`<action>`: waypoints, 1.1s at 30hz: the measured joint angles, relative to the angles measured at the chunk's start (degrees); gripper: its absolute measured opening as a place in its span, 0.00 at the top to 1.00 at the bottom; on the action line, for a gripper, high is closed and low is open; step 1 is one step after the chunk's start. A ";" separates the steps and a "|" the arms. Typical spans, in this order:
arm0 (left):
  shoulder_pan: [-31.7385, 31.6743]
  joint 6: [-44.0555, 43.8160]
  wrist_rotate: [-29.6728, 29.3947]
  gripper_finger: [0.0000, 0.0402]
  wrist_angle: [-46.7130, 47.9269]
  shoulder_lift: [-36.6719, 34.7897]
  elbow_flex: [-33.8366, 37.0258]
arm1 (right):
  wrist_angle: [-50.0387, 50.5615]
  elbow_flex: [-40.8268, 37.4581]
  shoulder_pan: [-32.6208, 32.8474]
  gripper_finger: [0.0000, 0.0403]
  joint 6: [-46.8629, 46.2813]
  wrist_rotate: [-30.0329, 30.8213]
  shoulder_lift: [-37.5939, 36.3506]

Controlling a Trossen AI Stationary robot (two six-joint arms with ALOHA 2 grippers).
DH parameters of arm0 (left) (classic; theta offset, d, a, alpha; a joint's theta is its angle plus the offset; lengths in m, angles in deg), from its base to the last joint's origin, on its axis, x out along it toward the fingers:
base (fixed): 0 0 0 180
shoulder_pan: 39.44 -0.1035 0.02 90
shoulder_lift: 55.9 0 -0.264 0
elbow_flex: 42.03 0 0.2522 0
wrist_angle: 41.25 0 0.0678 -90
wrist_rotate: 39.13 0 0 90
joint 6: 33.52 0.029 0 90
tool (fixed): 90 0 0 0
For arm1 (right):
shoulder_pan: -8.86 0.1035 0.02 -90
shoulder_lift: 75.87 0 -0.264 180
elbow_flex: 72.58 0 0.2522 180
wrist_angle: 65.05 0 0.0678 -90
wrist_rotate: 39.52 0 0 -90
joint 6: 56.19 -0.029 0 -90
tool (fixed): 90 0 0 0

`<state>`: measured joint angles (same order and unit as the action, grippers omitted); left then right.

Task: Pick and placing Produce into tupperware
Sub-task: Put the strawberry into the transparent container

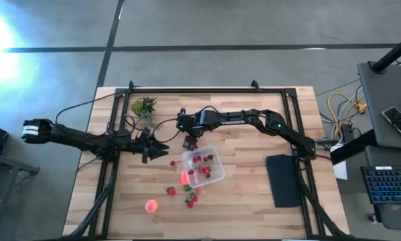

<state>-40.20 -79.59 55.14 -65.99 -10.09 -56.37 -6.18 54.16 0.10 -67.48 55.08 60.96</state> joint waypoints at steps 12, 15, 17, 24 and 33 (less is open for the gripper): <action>0.00 0.00 0.00 0.41 -0.02 1.53 0.00 | 2.67 0.19 -0.02 0.68 -0.69 -0.22 -0.74; 0.02 -0.02 0.00 0.41 -0.03 1.88 0.00 | 4.13 1.11 -0.02 0.67 0.10 -1.33 -3.04; 0.02 -0.02 0.00 0.41 -0.09 1.82 0.00 | 5.05 2.08 -0.06 0.66 1.98 -5.43 -6.21; 0.02 -0.02 0.00 0.41 -0.07 1.53 0.00 | 21.08 1.53 0.53 0.65 7.41 -21.54 -14.33; 0.02 -0.02 0.00 0.41 -0.14 2.10 -0.02 | 21.83 -0.73 8.12 0.64 8.57 -21.32 -13.01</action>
<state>-40.17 -79.61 55.14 -66.13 -7.98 -56.39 15.65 53.43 8.22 -58.91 33.76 47.95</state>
